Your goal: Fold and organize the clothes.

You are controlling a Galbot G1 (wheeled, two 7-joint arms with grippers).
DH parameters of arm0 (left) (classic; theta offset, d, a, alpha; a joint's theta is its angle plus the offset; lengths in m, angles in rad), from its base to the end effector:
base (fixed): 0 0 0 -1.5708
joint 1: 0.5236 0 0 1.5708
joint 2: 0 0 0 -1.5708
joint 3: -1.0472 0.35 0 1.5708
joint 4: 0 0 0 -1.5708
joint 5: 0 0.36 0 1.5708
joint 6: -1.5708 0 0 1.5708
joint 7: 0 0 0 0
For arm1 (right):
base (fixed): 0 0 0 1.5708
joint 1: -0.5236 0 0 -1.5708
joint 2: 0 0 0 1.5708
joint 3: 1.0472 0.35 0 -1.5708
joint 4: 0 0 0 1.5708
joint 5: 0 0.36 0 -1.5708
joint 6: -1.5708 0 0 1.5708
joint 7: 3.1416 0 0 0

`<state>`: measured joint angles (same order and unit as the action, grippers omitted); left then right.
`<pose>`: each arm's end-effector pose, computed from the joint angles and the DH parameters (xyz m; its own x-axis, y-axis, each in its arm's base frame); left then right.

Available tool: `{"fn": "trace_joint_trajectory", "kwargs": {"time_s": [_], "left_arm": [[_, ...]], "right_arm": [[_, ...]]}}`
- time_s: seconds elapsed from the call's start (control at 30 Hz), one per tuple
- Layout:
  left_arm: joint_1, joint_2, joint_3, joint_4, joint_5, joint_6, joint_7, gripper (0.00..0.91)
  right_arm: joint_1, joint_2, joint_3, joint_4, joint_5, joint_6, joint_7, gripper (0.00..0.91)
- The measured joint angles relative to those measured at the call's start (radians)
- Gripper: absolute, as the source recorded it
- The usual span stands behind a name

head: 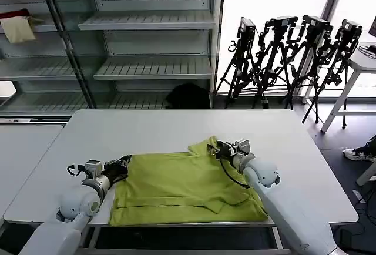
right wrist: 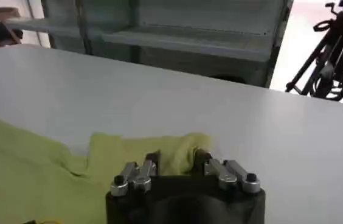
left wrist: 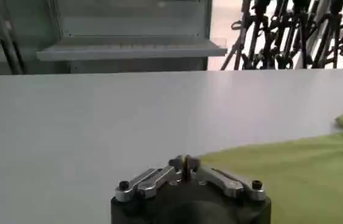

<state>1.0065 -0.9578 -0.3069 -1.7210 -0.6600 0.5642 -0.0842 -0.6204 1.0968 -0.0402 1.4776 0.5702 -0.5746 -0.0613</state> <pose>0.3590 0.1078 -0.2719 -0.8473 0.1704 0.5030 0.1912 0.9815 -0.0105 0.4532 -0.0046 -0.2648 -0.7633 -0.4088 0.5003 -0.4769 0.8789 -0.0095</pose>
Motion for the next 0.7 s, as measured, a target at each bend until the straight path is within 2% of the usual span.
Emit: {"fn": "trace_joint_trajectory", "kwargs": {"time_s": [0.3, 0.7], "left_arm": [[-0.004, 0.017, 0.012, -0.037, 0.009, -0.033, -0.014, 0.0], [0.016, 0.04, -0.002, -0.103, 0.008, -0.068, -0.038, 0.0]], "right_arm": [[-0.007, -0.011, -0.002, 0.034, 0.01, 0.01, 0.008, 0.0], [-0.037, -0.047, 0.023, 0.111, 0.04, 0.059, 0.006, 0.0]]}}
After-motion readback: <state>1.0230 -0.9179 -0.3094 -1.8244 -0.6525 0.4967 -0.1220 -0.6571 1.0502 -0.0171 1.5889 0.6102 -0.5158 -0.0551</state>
